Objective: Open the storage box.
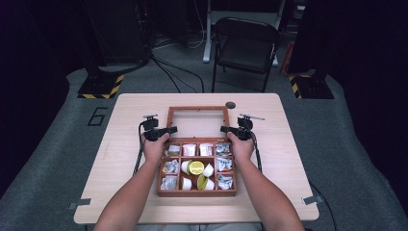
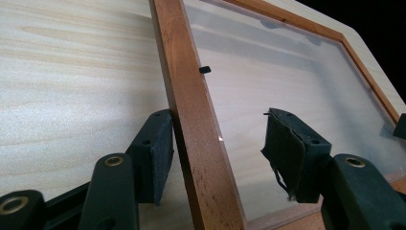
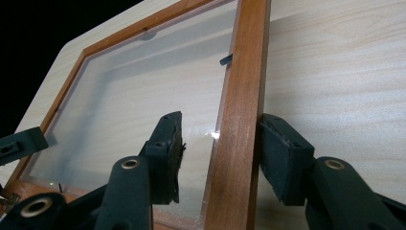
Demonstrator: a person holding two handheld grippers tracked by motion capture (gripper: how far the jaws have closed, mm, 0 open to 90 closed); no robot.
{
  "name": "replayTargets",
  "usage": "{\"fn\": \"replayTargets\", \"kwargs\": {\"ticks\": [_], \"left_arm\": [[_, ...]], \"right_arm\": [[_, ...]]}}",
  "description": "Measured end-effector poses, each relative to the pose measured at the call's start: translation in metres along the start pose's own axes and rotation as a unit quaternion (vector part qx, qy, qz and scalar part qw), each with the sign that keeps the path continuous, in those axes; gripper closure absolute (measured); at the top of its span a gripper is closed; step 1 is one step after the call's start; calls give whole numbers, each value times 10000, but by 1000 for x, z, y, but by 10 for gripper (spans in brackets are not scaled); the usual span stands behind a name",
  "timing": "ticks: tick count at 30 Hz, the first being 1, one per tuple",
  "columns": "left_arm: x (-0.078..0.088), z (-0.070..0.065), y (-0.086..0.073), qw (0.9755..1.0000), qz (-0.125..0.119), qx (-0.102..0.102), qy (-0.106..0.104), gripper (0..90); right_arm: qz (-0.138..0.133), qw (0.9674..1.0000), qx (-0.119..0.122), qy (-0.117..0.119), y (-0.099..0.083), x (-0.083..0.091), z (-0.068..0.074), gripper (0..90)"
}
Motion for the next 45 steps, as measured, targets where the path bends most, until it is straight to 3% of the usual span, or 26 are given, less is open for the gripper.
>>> {"fn": "replayTargets", "kwargs": {"ticks": [10,11,15,17,20,29,33,40,44,45], "left_arm": [[-1,1,-1,10000,82,41,-15,432],[-1,1,-1,9999,86,43,32,427],[-2,0,-1,9988,132,-264,393,410],[-2,1,-1,9994,115,-119,312,421],[-2,0,-2,9990,142,-183,370,423],[-2,1,-1,9994,136,-107,314,435],[-1,2,-1,9996,123,-95,239,425],[7,-2,1,9998,55,-74,167,401],[17,-6,3,9998,-62,-111,146,403],[20,-6,3,9996,-54,-207,156,402]], "right_arm": [[44,10000,-55,18,-1,-1,-1,511],[46,10000,-49,19,-1,-1,-1,511],[122,9999,-99,49,-3,-2,-2,499],[163,9997,-184,62,-4,-3,-2,498],[160,9997,-183,63,-4,-3,-3,498],[162,9997,-179,55,-4,-3,-3,497],[96,9998,-102,-115,-3,-2,-2,481],[-3,9998,-201,-21,-1,5,0,458],[-92,9997,30,-226,1,12,2,442],[-124,9994,145,-291,1,14,2,438]]}}
Point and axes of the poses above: each handheld gripper's, and its own axes: x roughly backward along the jaws, y roughly out of its top, z roughly to its left, the point moved 8 cm from there along -x, roughly forward along the jaws, and after that the axes turned 14 degrees about z, right-handed, at the moved point
